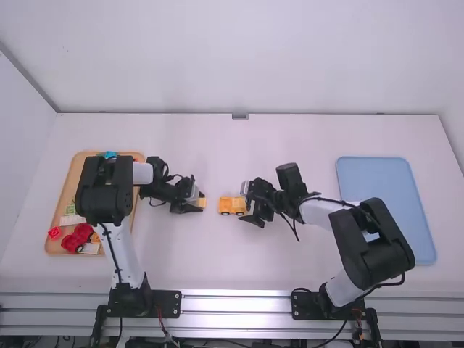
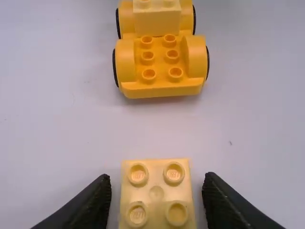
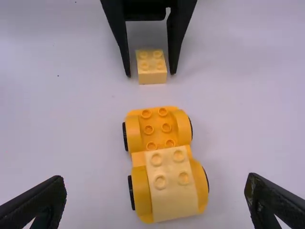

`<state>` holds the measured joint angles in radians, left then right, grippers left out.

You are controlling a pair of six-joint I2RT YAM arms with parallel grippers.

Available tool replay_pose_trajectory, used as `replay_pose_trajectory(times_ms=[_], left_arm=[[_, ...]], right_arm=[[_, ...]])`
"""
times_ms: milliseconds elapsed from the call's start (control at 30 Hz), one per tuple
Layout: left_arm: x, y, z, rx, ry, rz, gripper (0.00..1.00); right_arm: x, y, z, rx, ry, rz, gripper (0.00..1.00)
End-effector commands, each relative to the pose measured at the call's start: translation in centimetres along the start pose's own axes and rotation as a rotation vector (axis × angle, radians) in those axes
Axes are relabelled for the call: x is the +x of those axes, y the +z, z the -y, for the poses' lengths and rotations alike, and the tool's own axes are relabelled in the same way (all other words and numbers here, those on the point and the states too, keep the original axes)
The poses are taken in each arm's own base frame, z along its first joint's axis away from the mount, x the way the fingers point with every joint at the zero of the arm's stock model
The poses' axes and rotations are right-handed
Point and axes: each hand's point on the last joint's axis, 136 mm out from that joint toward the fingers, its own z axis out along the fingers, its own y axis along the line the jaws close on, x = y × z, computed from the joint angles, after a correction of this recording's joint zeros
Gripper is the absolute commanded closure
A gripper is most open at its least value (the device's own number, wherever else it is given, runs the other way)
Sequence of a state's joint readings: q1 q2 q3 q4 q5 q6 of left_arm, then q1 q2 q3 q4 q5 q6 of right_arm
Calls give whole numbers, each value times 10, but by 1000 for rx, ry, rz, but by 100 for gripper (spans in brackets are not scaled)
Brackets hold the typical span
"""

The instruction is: Assemble lego blocks to make yellow taxi

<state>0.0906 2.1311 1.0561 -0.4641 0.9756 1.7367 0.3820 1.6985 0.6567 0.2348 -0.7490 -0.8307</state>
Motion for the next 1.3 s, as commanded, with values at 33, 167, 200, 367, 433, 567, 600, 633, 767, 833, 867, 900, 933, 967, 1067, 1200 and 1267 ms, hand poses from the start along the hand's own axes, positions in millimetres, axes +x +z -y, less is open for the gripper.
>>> replay_pose_trajectory(times_ms=[33, 167, 200, 367, 433, 567, 600, 633, 767, 833, 867, 900, 933, 967, 1067, 1200, 1267], left_arm=[[21, -7, -2, -16, -90, -72, 49], [16, -9, 2, -26, -55, -11, 50], [15, -8, 4, -27, -41, -2, 50], [11, -2, 4, -45, -19, 34, 50], [12, -1, 4, -48, -9, 32, 50], [12, 0, 5, -48, -8, 32, 68], [11, 1, 5, -47, -7, 33, 74], [11, 2, 6, -43, -6, 33, 80], [5, 1, 4, -48, -7, 68, 84], [-1, 0, 2, -50, -7, 91, 85], [-4, -2, 2, -47, -13, 99, 85], [-8, -4, 2, -44, -20, 103, 84], [-9, -5, 2, -42, -23, 104, 84], [-13, -8, 2, -37, -31, 103, 85], [-22, -13, 1, -37, -31, 105, 91], [-32, -20, 1, -41, -24, 106, 94], [-39, -18, 2, -34, -17, 115, 93]], right_arm=[[3, 1, -3, -12, 13, 5, 1], [2, 1, -2, -7, 3, 11, 1], [1, 1, -1, -4, 1, 13, 2], [0, 1, -1, -4, -2, 15, 1], [0, 1, -2, -6, -1, 17, 2], [-1, 1, -4, -20, 1, 27, 1], [-2, 1, -4, -22, 1, 29, 1], [-2, 1, -4, -21, 1, 28, 1], [4, 4, -6, -30, -7, 19, 1], [10, 8, -6, -35, -2, 15, 1], [12, 10, -6, -36, 5, 15, 1], [15, 13, -4, -33, 17, 15, 2], [17, 15, -3, -33, 18, 17, 1], [20, 19, -3, -33, 19, 21, 1], [24, 27, -1, -38, 0, 49, 1], [28, 36, 5, -20, -41, 74, 1], [33, 41, 6, -14, -94, 80, 1]])
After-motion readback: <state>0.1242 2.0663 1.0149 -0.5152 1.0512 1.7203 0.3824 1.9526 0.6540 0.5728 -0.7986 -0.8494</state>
